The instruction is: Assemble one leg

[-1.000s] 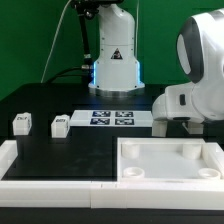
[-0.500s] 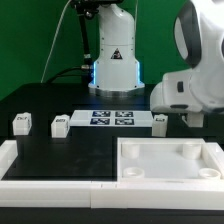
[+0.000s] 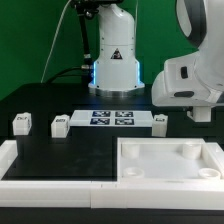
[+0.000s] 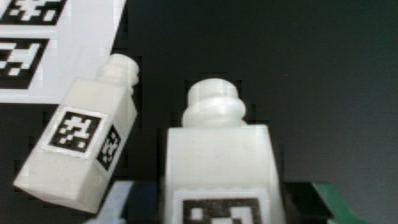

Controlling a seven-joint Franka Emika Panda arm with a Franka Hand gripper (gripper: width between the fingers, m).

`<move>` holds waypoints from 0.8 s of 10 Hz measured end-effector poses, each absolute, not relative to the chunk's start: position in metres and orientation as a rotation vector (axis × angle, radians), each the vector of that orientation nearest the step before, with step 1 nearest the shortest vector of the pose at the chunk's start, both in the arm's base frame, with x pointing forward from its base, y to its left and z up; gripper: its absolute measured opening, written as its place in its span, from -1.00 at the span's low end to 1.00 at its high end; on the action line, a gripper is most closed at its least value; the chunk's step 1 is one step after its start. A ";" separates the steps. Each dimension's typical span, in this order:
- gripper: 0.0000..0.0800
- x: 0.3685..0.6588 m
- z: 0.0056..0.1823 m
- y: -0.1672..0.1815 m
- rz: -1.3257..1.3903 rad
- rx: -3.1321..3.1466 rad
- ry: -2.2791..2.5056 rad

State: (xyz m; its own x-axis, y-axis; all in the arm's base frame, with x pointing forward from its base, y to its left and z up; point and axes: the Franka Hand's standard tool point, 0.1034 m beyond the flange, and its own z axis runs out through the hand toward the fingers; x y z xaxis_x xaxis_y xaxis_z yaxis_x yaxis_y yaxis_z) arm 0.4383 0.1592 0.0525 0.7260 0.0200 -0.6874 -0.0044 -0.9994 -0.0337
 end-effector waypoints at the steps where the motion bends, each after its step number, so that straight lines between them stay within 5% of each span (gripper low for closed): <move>1: -0.28 0.442 0.054 0.160 0.998 -2.936 -0.006; 8: -0.28 0.477 0.079 0.139 0.067 -3.045 -0.055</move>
Offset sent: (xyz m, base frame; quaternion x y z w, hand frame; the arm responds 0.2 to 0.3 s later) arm 0.0190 -0.0323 0.0269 -0.0243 0.2177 -0.0580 0.9740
